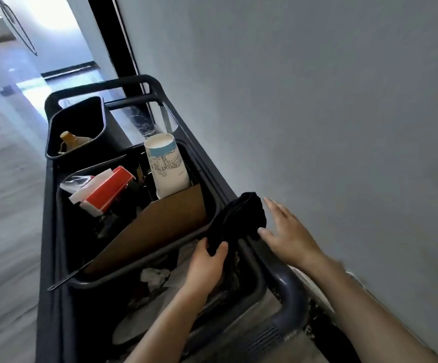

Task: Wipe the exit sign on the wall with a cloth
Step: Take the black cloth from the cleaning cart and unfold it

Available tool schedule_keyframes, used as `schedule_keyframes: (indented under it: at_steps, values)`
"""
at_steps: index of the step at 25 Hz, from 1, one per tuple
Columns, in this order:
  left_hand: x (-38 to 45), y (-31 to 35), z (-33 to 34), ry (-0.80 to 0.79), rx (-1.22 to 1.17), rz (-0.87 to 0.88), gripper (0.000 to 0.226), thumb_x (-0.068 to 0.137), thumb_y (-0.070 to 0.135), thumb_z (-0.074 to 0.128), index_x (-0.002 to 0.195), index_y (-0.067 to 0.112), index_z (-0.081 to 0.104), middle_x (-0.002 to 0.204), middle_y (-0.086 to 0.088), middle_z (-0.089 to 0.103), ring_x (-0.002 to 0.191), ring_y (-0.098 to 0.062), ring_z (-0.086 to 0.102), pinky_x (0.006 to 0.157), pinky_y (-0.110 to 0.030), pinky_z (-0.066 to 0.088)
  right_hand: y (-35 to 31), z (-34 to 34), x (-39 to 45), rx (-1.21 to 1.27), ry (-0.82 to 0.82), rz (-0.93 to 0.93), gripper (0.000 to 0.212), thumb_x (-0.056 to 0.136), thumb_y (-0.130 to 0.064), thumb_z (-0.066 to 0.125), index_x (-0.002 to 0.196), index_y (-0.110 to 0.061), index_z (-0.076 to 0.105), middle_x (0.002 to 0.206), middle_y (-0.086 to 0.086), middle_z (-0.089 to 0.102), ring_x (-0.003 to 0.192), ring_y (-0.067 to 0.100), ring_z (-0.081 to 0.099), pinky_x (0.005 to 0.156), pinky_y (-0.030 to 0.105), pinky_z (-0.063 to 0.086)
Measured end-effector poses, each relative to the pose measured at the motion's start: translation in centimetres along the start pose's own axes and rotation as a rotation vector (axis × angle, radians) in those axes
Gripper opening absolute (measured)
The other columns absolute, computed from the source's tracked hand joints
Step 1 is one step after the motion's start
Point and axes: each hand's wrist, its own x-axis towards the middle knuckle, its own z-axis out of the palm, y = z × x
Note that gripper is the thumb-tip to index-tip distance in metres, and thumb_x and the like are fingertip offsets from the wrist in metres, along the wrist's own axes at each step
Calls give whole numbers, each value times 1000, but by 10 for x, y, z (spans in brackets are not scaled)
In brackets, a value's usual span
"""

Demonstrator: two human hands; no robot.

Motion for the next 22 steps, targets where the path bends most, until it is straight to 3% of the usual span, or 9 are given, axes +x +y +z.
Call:
schedule_keyframes:
  at_steps: [3, 5, 8, 12, 16, 19, 22]
  values:
    - [17, -5, 8, -87, -341, -134, 50, 94, 35, 64, 140, 20, 50, 128, 1, 64, 110, -16, 64, 90, -34, 54, -4, 8, 29, 228, -136, 86, 79, 90, -25, 56, 152, -24, 7, 161, -2, 14, 145, 13, 17, 112, 25, 16]
    - [26, -5, 8, -78, -432, -205, 50, 90, 34, 70, 135, 20, 53, 120, 2, 69, 102, -15, 67, 78, -28, 56, -8, 12, 45, 307, -168, 135, 82, 87, -22, 59, 152, -25, 8, 159, 2, 20, 143, 18, 25, 115, 33, 24]
    - [36, -8, 11, -57, -434, -227, 44, 86, 28, 75, 126, 18, 59, 111, -1, 74, 97, -21, 71, 90, -41, 57, -9, 18, 53, 230, -46, 189, 71, 82, -18, 65, 144, -24, 32, 141, 11, 41, 125, 28, 47, 103, 37, 40]
    - [34, -7, 16, 21, -287, -137, 9, 91, 16, 69, 98, 13, 73, 92, -8, 77, 87, -27, 73, 91, -51, 56, -6, 19, 40, 173, 55, 221, 40, 78, -14, 65, 117, -19, 56, 118, 10, 54, 104, 29, 56, 86, 31, 44]
    - [4, 11, 7, 52, -153, 89, 22, 95, 28, 62, 75, 22, 69, 80, -14, 70, 74, -24, 68, 72, -43, 54, 0, -3, 7, 392, 182, 240, 25, 79, -13, 68, 101, -22, 61, 99, 0, 65, 93, 19, 62, 72, 23, 45]
    - [-26, 41, 14, 32, -212, 235, 17, 96, 28, 61, 86, 16, 68, 80, -20, 66, 70, -22, 62, 66, -41, 49, 6, -35, -25, 728, 257, 227, 16, 81, -16, 71, 92, -23, 62, 94, -5, 69, 88, 12, 66, 73, 24, 51]
    - [-68, 77, 48, -88, -405, 298, 13, 98, 17, 58, 98, 7, 66, 91, -17, 75, 83, -29, 73, 71, -36, 61, 21, -71, -72, 1027, 328, 225, 19, 84, -18, 70, 102, -20, 65, 103, 2, 71, 95, 14, 68, 79, 30, 55]
